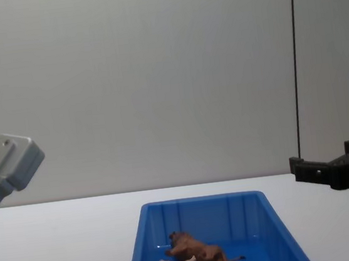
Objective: Pick up the two dolls from the table and place them into the box.
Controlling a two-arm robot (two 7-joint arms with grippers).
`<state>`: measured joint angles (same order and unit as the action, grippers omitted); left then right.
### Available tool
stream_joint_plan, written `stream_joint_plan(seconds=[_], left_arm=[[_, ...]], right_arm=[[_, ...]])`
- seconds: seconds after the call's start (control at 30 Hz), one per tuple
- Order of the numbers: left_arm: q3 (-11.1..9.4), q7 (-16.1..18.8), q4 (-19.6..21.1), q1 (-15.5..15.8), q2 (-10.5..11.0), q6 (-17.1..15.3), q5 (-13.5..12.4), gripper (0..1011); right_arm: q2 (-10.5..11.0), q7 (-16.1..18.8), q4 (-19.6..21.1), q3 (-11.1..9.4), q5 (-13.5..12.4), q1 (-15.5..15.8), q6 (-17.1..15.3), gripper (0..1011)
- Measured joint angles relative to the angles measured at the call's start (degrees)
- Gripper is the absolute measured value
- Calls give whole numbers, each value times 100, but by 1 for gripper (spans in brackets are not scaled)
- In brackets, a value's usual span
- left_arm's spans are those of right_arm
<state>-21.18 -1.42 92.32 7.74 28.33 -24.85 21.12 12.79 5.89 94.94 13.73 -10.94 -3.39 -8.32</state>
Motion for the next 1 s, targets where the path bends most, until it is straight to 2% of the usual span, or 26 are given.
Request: stream_joint_plan(seconds=[0.03, 0.17, 0.3, 0.73, 1.0], left_arm=[[3, -15, -7, 2, -2, -2, -11, 458], [8, -49, -19, 4, -4, -6, -36, 332], [13, -103, -21, 9, -7, -1, -81, 273], [59, -276, 203, 62, 5, 255, -277, 185], [104, -540, 448, 204, -7, 526, -449, 143]], right_arm=[[0, 0, 0, 0, 0, 0, 0, 1001], [0, 0, 0, 0, 0, 0, 0, 1001], [0, 0, 0, 0, 0, 0, 0, 1001], [0, 1, -1, 0, 0, 0, 0, 1001], [0, 1, -1, 0, 0, 0, 0, 1001]])
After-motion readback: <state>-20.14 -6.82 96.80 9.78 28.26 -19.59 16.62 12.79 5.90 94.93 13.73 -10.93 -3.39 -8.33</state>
